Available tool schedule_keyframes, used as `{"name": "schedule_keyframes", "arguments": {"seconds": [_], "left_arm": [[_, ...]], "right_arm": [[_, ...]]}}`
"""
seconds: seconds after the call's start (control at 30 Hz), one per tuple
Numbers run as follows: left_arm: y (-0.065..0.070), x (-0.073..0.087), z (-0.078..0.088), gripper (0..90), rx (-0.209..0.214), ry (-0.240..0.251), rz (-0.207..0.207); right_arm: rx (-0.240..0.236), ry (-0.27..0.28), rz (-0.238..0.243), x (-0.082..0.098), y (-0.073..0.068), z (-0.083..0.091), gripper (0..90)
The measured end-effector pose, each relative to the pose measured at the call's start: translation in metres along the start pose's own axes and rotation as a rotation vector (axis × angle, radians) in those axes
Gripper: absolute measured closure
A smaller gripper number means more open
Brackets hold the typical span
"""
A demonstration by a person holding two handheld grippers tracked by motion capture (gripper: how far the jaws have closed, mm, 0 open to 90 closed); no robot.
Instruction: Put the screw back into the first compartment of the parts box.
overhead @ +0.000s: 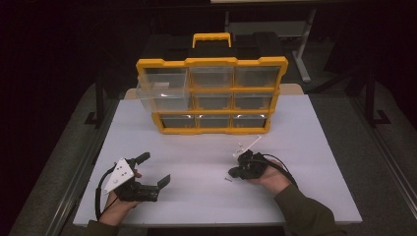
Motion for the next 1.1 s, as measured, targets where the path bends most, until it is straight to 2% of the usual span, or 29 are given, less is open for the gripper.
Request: {"name": "schedule_keyframes", "arguments": {"seconds": [0.1,0.13,0.37,0.4,0.47,0.6,0.83,1.1], "left_arm": [[0.000,0.000,0.000,0.0,0.000,-0.001,-0.003],[0.000,0.000,0.000,0.0,-0.001,0.002,-0.001],[0.000,0.001,-0.001,0.0,-0.001,0.002,-0.004],[0.000,0.000,-0.001,0.0,0.000,0.002,-0.002],[0.000,0.000,0.000,0.0,0.000,0.000,-0.014],[0.000,0.000,-0.001,0.0,-0.002,0.003,-0.005],[0.000,0.000,-0.001,0.0,-0.002,0.002,-0.012],[0.002,0.000,-0.001,0.0,-0.001,0.003,-0.006]], "right_arm": [[-0.019,0.010,-0.035,-0.001,-0.002,0.003,87.4],[-0.010,0.010,-0.011,-0.001,0.000,0.004,87.4],[-0.032,0.030,-0.013,-0.005,0.000,0.011,87.4],[-0.045,0.036,-0.036,-0.006,-0.002,0.012,87.4],[-0.037,0.039,-0.019,-0.006,-0.001,0.013,87.4],[-0.039,0.041,-0.022,-0.008,-0.001,0.017,87.5],[-0.061,0.096,-0.052,-0.016,0.002,0.032,87.6],[-0.059,0.117,-0.032,-0.026,0.005,0.044,87.5]]}}
Point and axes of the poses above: each handheld gripper's, and its own axes: z roughly backward along the jaws, x roughly out of its underside, y roughly to its right, the point moved 1 cm from there along -z, roughly forward along the jaws, and after that the axes turned 1 degree about y, right-handed, at the moved point
